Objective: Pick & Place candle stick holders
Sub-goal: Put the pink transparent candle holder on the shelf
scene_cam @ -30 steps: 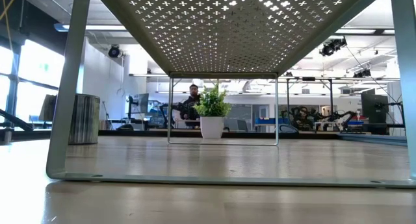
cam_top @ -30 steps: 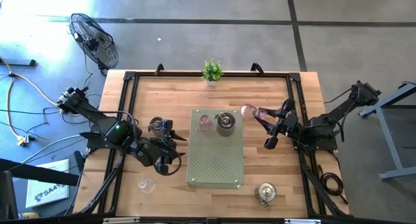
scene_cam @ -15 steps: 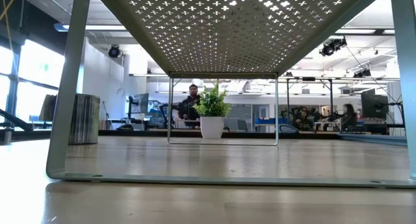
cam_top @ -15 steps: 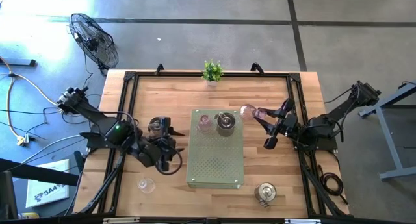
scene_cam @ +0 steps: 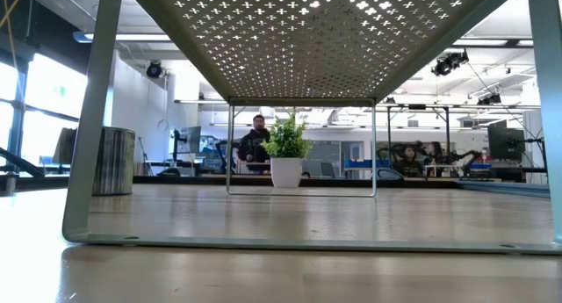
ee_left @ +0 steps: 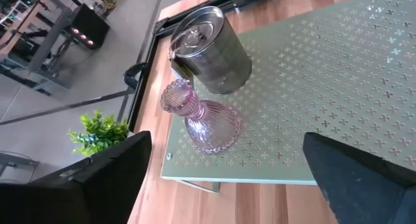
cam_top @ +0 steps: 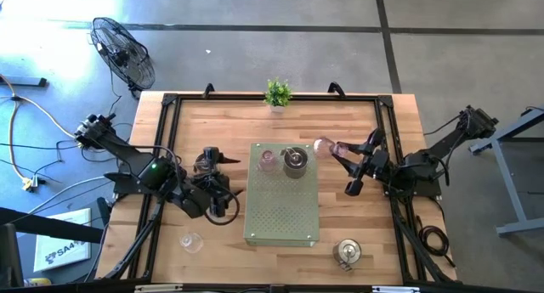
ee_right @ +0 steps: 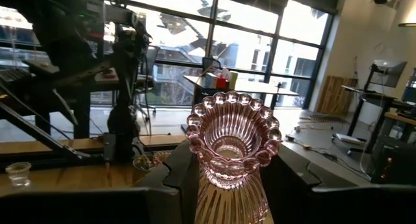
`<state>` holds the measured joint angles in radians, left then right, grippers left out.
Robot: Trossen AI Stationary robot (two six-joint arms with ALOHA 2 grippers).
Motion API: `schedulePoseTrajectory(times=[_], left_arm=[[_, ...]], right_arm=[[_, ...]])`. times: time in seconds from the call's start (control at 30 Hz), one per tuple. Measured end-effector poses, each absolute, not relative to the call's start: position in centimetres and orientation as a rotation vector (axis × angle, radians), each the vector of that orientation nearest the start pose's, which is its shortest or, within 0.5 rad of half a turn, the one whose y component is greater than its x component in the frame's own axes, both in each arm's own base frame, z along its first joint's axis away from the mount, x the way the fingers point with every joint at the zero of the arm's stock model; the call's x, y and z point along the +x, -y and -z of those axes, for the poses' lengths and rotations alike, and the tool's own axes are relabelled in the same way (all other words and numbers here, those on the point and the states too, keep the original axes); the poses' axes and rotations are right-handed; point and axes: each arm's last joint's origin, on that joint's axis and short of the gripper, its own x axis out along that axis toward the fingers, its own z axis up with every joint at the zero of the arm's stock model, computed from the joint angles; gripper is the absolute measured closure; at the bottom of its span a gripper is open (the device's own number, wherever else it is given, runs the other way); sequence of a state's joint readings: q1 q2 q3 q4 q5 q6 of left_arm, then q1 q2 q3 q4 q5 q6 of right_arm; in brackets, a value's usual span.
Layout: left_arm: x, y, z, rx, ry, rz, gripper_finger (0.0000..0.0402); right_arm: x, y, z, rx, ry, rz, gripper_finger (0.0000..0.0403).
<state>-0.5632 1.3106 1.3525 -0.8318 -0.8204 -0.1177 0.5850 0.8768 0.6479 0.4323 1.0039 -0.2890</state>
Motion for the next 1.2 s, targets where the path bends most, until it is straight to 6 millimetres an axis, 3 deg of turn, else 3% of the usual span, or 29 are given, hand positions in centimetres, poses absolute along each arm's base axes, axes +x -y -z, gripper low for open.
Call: schedulePoseTrajectory(times=[0.57,1.0,1.2], left_arm=[[23.0,12.0,-37.0,0.351,-0.554,-0.278,0.0018],[23.7,12.7,-37.7,0.225,-0.480,-0.162,0.0018],[24.1,13.2,-38.4,0.224,-0.427,-0.067,0.0018]], right_arm=[[19.3,-10.2,-32.6,-0.206,0.091,0.326,0.0281],[26.2,-14.8,-35.4,-0.321,-0.074,0.262,0.0281],[28.8,-15.8,-36.0,-0.339,-0.126,0.274,0.0281]])
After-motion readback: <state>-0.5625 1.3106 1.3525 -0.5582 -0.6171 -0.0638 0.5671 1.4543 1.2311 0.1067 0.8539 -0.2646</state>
